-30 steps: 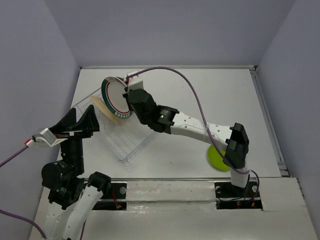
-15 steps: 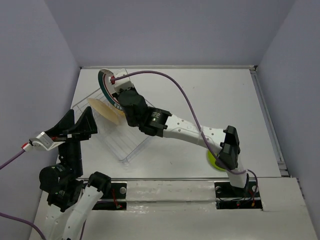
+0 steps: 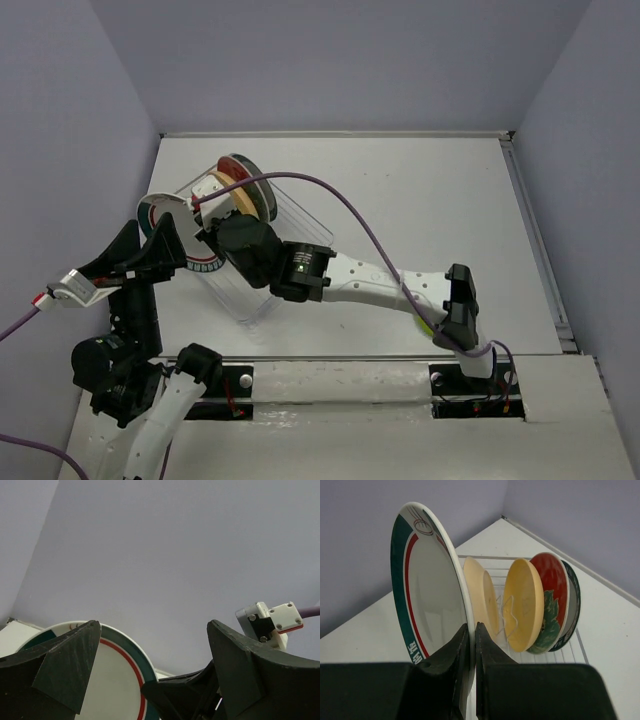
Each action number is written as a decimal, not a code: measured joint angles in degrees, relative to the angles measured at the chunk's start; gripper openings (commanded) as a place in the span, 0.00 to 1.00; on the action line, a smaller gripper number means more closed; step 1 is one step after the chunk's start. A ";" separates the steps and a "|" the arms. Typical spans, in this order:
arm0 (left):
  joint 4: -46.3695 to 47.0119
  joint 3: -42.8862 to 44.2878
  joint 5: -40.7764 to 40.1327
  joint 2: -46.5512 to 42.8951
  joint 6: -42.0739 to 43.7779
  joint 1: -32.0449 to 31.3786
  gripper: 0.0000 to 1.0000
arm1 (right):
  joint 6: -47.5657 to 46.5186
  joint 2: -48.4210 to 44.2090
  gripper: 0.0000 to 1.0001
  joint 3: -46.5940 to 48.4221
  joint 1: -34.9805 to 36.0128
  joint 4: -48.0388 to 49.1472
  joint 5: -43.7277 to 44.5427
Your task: Load the plates into the dish rack
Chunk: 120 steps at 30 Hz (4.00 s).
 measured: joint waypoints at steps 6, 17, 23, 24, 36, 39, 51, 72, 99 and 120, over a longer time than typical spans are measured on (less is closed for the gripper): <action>0.37 0.17 -0.17 0.00 0.07 0.00 0.99 | -1.70 4.98 0.07 3.69 -0.31 1.05 0.66; 0.39 0.17 -0.15 0.00 0.15 0.00 0.99 | -7.69 15.78 0.07 6.34 -6.32 8.74 3.98; 0.42 0.17 -0.09 0.02 0.17 0.00 0.99 | -14.14 14.99 0.07 6.38 -7.15 13.33 10.03; 0.42 0.17 0.02 0.04 0.15 0.00 0.99 | -14.97 14.99 0.07 6.38 -7.13 14.01 10.34; 0.44 0.17 1.07 0.09 -0.02 0.02 0.99 | -21.44 16.61 0.07 8.24 -6.03 17.11 11.15; 0.48 0.17 1.16 0.09 -0.04 0.04 0.99 | -22.47 18.18 0.07 8.92 -5.79 17.33 11.17; 0.83 0.15 1.16 0.07 -0.02 0.04 0.99 | -23.54 23.12 0.07 12.90 -4.63 16.39 13.57; 1.03 0.09 1.70 0.28 -0.22 0.02 0.99 | -27.76 30.64 0.47 17.64 -3.39 23.28 19.69; 0.04 8.02 28.17 30.32 -8.94 -2.12 0.99 | 18.12 -49.86 0.07 -53.55 -31.19 8.17 -14.29; -2.21 38.75 26.64 98.79 -9.20 -40.35 0.57 | 26.27 -84.30 0.15 -68.41 -49.05 -5.86 -16.26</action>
